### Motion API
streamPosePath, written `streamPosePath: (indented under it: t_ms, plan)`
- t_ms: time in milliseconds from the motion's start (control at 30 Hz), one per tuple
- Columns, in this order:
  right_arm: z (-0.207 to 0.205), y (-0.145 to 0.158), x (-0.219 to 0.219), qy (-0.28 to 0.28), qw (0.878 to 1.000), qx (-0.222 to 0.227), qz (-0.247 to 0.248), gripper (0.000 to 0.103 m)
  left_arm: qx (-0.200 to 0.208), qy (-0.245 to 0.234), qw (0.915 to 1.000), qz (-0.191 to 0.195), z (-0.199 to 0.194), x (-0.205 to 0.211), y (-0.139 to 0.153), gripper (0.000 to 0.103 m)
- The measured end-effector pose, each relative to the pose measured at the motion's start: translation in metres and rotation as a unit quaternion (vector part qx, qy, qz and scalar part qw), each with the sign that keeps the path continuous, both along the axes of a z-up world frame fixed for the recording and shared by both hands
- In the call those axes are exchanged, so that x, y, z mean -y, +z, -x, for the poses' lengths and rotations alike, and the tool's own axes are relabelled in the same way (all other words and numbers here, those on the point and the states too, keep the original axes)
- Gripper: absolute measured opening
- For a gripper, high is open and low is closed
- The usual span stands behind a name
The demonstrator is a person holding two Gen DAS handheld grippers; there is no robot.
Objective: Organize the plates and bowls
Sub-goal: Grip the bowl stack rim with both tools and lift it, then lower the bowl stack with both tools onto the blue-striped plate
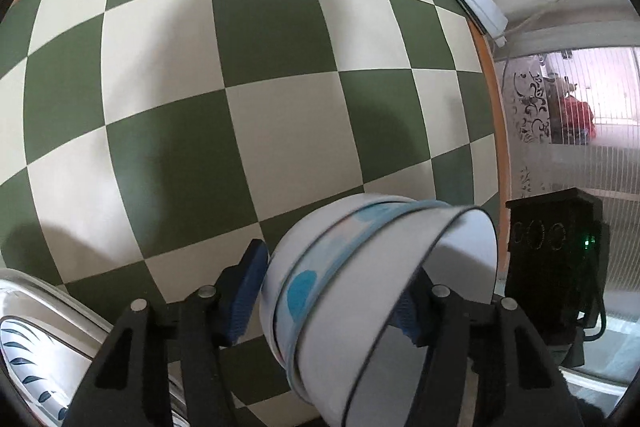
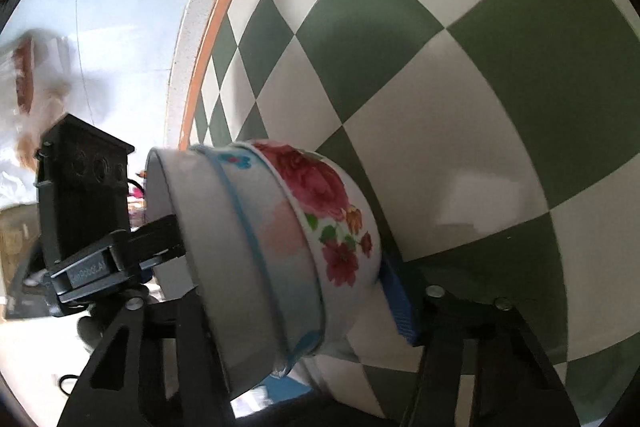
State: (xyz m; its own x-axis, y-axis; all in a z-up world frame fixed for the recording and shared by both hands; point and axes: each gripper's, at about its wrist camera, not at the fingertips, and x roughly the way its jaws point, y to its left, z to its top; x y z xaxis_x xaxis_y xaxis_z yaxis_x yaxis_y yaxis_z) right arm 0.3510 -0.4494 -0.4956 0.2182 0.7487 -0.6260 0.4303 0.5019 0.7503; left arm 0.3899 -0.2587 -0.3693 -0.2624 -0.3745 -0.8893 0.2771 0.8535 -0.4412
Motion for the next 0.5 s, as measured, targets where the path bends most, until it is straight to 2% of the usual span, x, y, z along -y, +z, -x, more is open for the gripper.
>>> streamPosePath:
  t_ms: [233, 500]
  plan:
    - [-0.004, 0.002, -0.005, 0.010, 1.000, 0.012, 0.014, 0.059, 0.006, 0.019, 0.9998, 0.001, 0.002, -0.004, 0.003, 0.056]
    - [-0.011, 0.012, -0.013, 0.021, 1.000, 0.006, -0.003, 0.058, 0.015, 0.035, 0.9993, -0.006, 0.002, -0.014, 0.021, 0.056]
